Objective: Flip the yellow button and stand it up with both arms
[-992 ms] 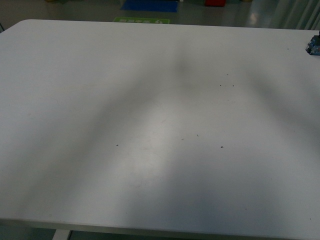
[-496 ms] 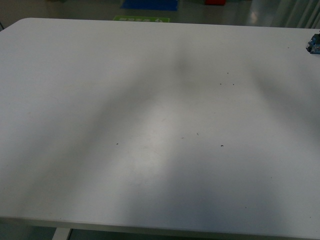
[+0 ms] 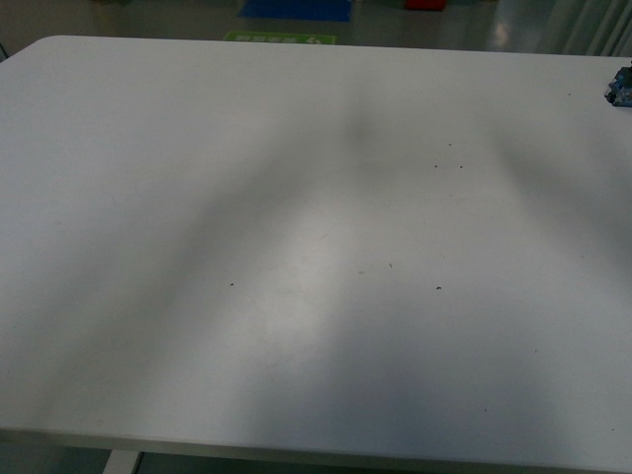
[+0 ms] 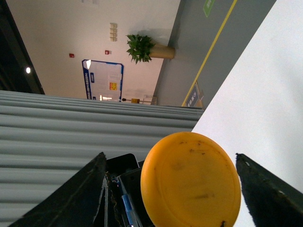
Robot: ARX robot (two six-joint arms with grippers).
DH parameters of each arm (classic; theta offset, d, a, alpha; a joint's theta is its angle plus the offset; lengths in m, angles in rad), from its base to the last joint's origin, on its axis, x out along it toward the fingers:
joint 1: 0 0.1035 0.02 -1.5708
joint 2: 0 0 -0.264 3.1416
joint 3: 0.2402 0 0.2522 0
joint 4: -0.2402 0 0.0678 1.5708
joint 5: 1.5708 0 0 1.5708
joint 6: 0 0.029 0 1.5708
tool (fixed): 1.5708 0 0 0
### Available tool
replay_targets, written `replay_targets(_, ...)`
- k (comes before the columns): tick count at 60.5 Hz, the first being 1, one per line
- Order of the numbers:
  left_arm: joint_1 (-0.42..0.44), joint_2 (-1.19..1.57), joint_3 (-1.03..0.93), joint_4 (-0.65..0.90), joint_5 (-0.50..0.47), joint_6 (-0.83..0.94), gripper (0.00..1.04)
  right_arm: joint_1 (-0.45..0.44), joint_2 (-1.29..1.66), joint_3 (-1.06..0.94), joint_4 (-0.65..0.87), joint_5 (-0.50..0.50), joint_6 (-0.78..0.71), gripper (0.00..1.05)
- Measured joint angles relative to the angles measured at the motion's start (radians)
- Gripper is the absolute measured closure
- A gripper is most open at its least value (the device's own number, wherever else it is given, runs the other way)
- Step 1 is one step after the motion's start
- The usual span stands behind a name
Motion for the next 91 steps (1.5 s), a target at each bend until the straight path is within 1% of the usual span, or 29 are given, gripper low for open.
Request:
replay_targets(6, 0.0, 0.0, 0.0, 0.0, 0.0, 0.0, 0.69, -0.005, 0.0, 0.0, -0.002, -0.01, 0.004, 0.5)
replay_targets(9, 0.0, 0.0, -0.002, 0.0, -0.004, -0.01, 0.69, -0.008, 0.0, 0.0, -0.003, -0.013, 0.019, 0.61)
replay_targets(12, 0.0, 0.0, -0.002, 0.0, -0.008, -0.031, 0.69, -0.01, 0.0, 0.006, -0.005, -0.015, 0.039, 0.69)
replay_targets(15, 0.0, 0.0, -0.002, 0.0, -0.011, -0.035, 0.7, -0.01, 0.0, 0.009, -0.006, -0.013, 0.061, 0.74)
replay_targets(24, 0.0, 0.0, -0.002, 0.0, -0.011, -0.037, 0.68, -0.01, 0.0, 0.01, -0.006, -0.011, 0.068, 0.76)
replay_targets(28, 0.0, 0.0, -0.003, 0.0, -0.001, -0.028, 0.57, -0.01, 0.0, 0.011, -0.006, -0.009, 0.052, 0.76)
replay_targets(30, 0.0, 0.0, -0.003, 0.0, 0.0, -0.021, 0.5, -0.009, 0.0, 0.011, -0.006, -0.005, 0.047, 0.76)
replay_targets(33, 0.0, 0.0, -0.003, 0.0, 0.0, -0.014, 0.43, -0.009, 0.0, 0.011, -0.006, -0.005, 0.043, 0.76)
replay_targets(37, 0.0, -0.001, -0.003, 0.0, 0.0, -0.007, 0.29, -0.009, 0.002, 0.011, -0.006, -0.005, 0.04, 0.76)
replay_targets(39, 0.0, -0.001, -0.003, 0.0, 0.0, -0.006, 0.23, -0.009, 0.002, 0.011, -0.006, -0.004, 0.039, 0.76)
replay_targets(43, 0.0, -0.001, -0.003, 0.0, 0.0, -0.006, 0.06, -0.009, 0.002, 0.011, -0.005, -0.003, 0.038, 0.76)
replay_targets(44, 0.0, -0.001, -0.003, 0.0, 0.0, -0.003, 0.05, -0.009, 0.003, 0.011, -0.004, -0.002, 0.038, 0.76)
replay_targets(48, 0.0, -0.001, -0.003, 0.0, 0.0, -0.003, 0.08, -0.009, 0.005, 0.011, -0.003, 0.002, 0.035, 0.76)
replay_targets(71, 0.0, -0.001, -0.003, 0.0, 0.0, -0.003, 0.07, -0.022, 0.016, 0.0, 0.006, 0.016, 0.02, 0.76)
replay_targets(91, 0.0, -0.001, -0.003, 0.0, -0.001, -0.002, 0.07, -0.071, 0.021, 0.0, 0.0, -0.004, -0.008, 0.76)
